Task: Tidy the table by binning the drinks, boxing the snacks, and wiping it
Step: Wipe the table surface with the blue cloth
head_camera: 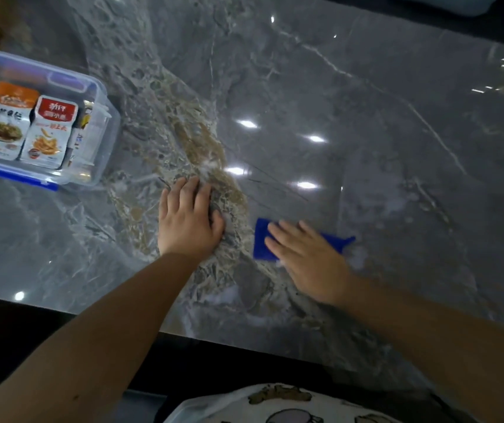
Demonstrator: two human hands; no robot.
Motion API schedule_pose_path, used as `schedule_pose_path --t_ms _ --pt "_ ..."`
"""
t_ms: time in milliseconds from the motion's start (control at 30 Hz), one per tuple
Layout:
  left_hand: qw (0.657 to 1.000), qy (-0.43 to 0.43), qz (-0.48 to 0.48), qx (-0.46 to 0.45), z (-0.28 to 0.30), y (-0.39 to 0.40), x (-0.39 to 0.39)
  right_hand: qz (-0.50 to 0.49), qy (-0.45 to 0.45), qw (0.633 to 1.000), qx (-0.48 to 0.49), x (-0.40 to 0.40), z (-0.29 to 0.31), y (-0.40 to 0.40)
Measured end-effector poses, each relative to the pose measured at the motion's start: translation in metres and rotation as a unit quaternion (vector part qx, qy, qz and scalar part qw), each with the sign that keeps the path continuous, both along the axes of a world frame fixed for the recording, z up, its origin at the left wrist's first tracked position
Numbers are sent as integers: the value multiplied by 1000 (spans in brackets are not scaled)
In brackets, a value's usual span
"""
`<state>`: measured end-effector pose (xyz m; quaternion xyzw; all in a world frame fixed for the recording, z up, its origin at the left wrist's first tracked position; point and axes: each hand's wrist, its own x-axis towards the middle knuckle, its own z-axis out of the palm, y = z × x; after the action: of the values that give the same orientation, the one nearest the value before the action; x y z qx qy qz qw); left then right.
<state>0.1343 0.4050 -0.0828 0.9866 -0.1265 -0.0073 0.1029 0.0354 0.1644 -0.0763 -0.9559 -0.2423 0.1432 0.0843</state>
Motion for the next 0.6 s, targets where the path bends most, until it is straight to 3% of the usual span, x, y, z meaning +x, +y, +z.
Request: schedule_pose_path --t_ms 267,367,433,533,600 --pt "1000 24 -4 1 3 -1 -1 -56 -9 997 48 -81 0 40" --pt "999 39 1 -2 6 -2 -1 -137 8 977 160 -75 11 40" --pt "999 49 -11 -4 10 -8 -1 -253 55 925 277 -69 22 34" --pt "996 53 -70 -14 16 -34 -9 -428 143 803 389 -46 40 11" --pt "993 66 -98 -20 16 -57 -17 -505 141 725 446 -25 50 -14"
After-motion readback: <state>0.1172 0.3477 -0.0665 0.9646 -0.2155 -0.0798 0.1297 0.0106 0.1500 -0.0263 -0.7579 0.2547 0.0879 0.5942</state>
